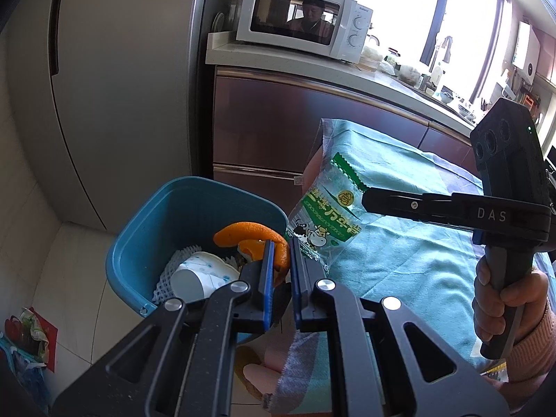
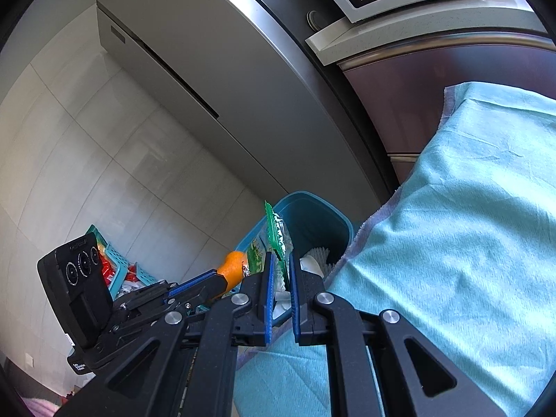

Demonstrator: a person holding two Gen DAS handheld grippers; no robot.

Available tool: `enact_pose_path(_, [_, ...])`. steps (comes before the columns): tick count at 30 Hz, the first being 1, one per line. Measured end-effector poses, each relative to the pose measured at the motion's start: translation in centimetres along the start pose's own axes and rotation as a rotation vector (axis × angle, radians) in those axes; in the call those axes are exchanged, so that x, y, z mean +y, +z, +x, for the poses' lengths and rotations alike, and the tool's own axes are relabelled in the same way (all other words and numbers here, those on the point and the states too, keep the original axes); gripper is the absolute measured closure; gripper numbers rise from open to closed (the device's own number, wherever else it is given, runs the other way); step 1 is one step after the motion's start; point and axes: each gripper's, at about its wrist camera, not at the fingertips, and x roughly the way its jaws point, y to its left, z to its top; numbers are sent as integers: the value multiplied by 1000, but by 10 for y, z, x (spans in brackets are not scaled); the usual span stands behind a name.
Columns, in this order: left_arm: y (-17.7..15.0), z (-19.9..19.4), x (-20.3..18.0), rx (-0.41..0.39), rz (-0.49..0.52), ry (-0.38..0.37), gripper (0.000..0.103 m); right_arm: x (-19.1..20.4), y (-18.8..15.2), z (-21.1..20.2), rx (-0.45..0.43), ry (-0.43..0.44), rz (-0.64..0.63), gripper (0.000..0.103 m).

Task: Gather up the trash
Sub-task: 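Carry the peel to the teal bin with the left gripper while the right gripper carries the bag there, then open both grippers over the teal bin to drop the peel and bag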

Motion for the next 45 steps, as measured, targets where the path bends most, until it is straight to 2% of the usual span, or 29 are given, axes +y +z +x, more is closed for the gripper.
enact_pose_path(25, [2,22,8,20,-36,22,94,2,8,32,37,-44,7,96])
enact_pose_path(26, [1,23,8,22,-40,22,94,2,7,33,39,-22,0,96])
enact_pose_path(45, [-2,55,23,76,-83,33,94,19,3,57,80,-96,-4,96])
